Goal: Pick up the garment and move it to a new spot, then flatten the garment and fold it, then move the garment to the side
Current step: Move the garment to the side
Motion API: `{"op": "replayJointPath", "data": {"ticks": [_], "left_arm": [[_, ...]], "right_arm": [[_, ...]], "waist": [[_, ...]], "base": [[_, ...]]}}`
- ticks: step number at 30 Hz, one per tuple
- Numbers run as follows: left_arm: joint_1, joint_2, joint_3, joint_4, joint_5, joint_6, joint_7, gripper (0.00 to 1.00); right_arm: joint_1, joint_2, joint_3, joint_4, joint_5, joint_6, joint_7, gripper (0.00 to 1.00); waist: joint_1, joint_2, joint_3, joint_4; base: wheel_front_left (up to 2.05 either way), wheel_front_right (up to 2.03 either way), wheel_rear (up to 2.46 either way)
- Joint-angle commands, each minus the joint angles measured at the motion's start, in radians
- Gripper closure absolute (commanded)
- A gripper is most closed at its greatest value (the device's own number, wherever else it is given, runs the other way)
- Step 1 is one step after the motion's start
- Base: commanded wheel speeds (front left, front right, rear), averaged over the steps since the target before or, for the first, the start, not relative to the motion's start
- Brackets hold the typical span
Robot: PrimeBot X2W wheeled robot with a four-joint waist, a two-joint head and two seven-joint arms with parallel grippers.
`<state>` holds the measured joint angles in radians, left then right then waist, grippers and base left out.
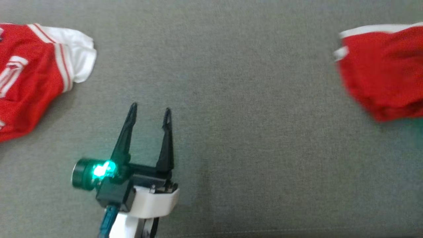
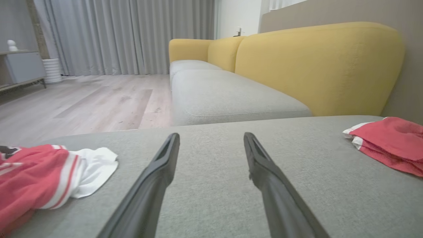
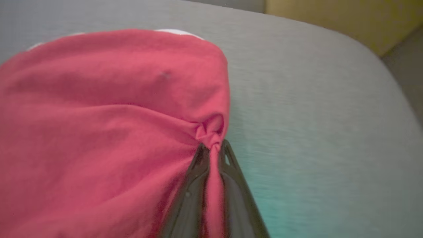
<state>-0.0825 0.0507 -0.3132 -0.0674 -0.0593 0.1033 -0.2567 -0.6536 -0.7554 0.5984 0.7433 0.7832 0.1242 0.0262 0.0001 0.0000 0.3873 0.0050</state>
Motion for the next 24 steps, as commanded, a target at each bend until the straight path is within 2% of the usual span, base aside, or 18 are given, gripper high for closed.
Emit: {"op": "replayJointPath", "data": {"ticks": [1,3,4,9,14,15,17,18,24], "left_arm": [[-0.049,0.000,0.013,-0.029,0.004,-0.009,-0.005,0.00],[-0.079,0.000,0.005,-0.027,0.002,-0.013,-0.005,0.00],[-0.079,0.000,0.005,-0.027,0.002,-0.013,-0.005,0.00],[-0.148,0.000,-0.016,-0.019,-0.002,-0.019,-0.005,0.00],[-0.197,0.000,-0.037,-0.002,-0.004,-0.026,-0.005,0.00],[-0.203,0.000,-0.040,0.002,-0.006,-0.025,-0.005,0.00],[-0.212,0.000,-0.045,0.011,-0.012,-0.025,-0.005,0.00],[-0.212,0.000,-0.045,0.023,-0.018,-0.022,-0.005,0.00],[-0.146,0.000,-0.025,0.097,-0.028,0.011,-0.005,0.00]], "right_arm": [[-0.015,-0.095,-0.008,0.013,-0.032,0.007,-0.012,1.00],[-0.032,-0.146,-0.022,0.045,-0.062,0.007,-0.021,1.00],[-0.032,-0.146,-0.022,0.045,-0.062,0.007,-0.021,1.00],[-0.083,-0.225,-0.076,0.128,-0.151,0.007,-0.054,1.00],[-0.126,-0.242,-0.099,0.154,-0.269,0.007,-0.060,1.00],[-0.138,-0.235,-0.114,0.171,-0.299,0.007,-0.061,0.00],[-0.157,-0.212,-0.139,0.200,-0.367,0.007,-0.066,0.00],[-0.166,-0.174,-0.168,0.217,-0.427,0.007,-0.087,0.00],[-0.114,0.035,-0.273,0.223,-0.502,0.007,-0.204,0.00]], "waist": [[-0.0001,0.0000,0.059,-0.032],[-0.0001,0.0000,0.089,-0.042],[-0.0001,0.0000,0.089,-0.042],[-0.0001,0.0000,0.151,-0.055],[-0.0001,0.0000,0.175,-0.068],[-0.0001,0.0000,0.172,-0.069],[-0.0001,0.0000,0.156,-0.067],[-0.0001,0.0000,0.125,-0.062],[-0.0001,0.0000,-0.035,-0.042]], "base": [[0.00,0.00,0.00],[0.00,0.00,0.00],[0.00,0.00,0.00],[0.00,0.00,0.00],[0.00,0.00,0.00],[0.00,0.00,0.00],[0.00,0.00,0.00],[0.00,0.00,0.00],[0.00,0.00,0.00]]}}
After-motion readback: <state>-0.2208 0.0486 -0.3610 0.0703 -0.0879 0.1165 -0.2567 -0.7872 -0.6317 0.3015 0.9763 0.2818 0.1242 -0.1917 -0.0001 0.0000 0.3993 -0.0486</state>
